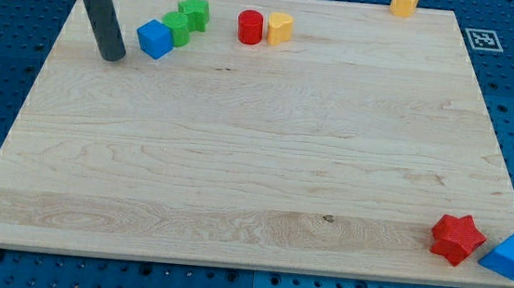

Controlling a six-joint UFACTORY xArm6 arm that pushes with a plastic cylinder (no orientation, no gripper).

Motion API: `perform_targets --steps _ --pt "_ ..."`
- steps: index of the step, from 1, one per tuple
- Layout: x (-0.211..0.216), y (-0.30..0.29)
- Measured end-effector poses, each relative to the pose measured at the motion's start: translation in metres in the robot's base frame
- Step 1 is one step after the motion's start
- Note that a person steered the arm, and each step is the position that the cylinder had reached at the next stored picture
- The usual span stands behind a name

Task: Place the green circle below the green star

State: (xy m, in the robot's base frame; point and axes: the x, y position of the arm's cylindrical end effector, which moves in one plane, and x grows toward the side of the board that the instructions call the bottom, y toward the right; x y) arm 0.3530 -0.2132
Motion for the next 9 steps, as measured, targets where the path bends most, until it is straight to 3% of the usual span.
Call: perform_targets --steps 2,6,9 --pt "-0.003 -0.012" --pt "-0.132 0.043" --pt "-0.152 0.066"
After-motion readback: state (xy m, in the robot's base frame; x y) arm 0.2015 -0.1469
